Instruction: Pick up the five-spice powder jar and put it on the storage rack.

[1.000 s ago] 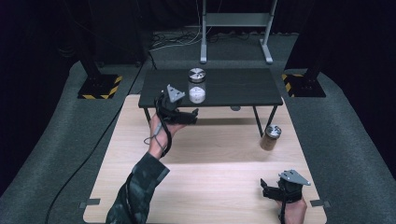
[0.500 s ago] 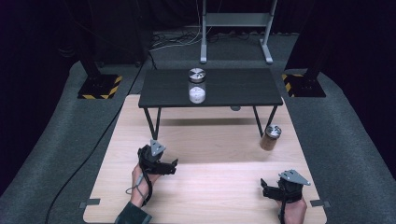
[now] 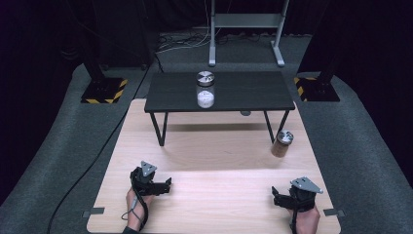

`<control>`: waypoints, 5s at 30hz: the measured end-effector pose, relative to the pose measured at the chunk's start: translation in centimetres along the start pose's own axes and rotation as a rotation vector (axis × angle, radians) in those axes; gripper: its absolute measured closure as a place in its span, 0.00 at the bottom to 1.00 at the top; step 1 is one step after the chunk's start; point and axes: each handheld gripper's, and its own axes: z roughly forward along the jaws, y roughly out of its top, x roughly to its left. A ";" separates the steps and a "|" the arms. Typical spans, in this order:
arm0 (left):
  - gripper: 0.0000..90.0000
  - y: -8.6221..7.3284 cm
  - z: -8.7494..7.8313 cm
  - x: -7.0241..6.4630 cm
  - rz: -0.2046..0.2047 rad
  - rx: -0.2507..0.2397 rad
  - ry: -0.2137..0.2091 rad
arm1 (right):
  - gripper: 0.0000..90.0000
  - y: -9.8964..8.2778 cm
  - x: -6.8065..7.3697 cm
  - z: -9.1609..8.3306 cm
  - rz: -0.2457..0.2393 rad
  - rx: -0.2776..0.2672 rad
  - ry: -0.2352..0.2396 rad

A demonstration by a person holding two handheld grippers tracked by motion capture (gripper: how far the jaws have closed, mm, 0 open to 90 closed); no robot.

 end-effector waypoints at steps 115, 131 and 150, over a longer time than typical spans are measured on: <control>0.01 0.3 0.2 0.4 0.006 0.024 -0.038 | 0.33 7.0 -3.8 9.7 0.168 -0.184 -0.037; 0.01 0.3 0.2 0.4 0.006 0.024 -0.038 | 0.33 7.5 -3.6 8.7 0.132 -0.179 -0.017; 0.02 0.3 0.1 0.4 0.009 0.022 -0.039 | 0.33 8.6 -3.1 7.2 0.078 -0.200 0.002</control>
